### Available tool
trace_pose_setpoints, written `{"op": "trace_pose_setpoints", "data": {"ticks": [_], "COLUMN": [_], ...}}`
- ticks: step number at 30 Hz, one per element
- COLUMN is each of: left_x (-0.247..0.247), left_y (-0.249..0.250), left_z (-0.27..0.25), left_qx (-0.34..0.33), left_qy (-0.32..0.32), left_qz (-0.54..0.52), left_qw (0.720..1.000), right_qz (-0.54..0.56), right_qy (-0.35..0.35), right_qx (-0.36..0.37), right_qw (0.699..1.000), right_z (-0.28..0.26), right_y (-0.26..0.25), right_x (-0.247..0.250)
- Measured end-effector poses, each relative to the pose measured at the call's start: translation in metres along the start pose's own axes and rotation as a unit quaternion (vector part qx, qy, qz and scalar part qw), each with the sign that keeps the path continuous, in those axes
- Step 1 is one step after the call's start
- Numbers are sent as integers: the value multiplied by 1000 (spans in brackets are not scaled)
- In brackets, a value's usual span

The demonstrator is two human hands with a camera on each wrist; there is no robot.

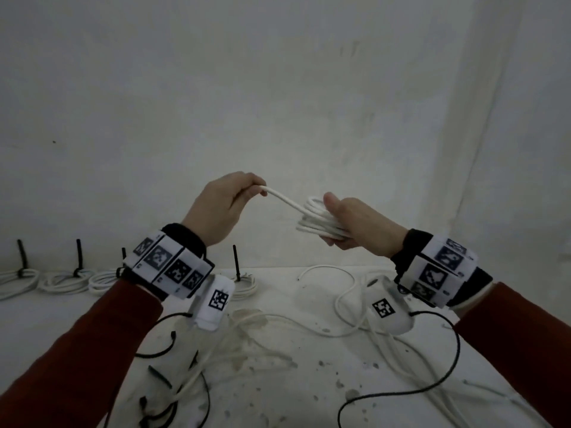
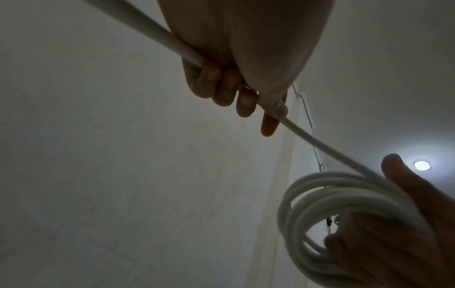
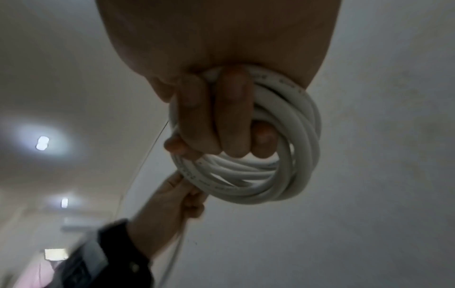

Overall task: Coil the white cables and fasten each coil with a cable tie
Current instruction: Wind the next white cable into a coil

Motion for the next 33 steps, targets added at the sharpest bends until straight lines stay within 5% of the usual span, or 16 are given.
{"op": "trace_pose_setpoints", "data": {"ticks": [3,10,12,16,19,25,30,33], "left_x": [-6,-29,-34,-39,-33,-9,19,34], "left_y": [0,6,9,11,19,40,57,62], "left_z": [0,-21,-30,-52,-62,-66,-61,-56], "left_qx": [19,106,110,113,38,-134,-216,-263], "left_qy": [-10,0,-17,-159,-182,-146,-92,-54], "left_qz": [-14,-49,-9,187,286,283,286,308], "left_qw": [1000,993,994,963,940,938,929,913], "right_qz": [187,496,525,579,623,514,271,161], "right_qy": [11,11,61,134,132,161,164,112], "right_qx": [-51,-13,8,90,114,82,90,87], "right_qw": [981,868,849,799,763,839,944,977], "right_z": [0,5,8,14,19,34,40,41], "right_y": [-5,-28,-32,-41,-45,-41,-44,-47], "right_x": [-6,-15,-16,-6,-6,-26,-41,-55]}}
Point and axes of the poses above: each hand's wrist, its own z-axis towards the middle knuckle, its own x-axis out of the back of the hand, y = z × x, the point moved 3 cm from there along z, towards the middle knuckle, and after that the axes turned 10 degrees about y, right-handed, at the moved point
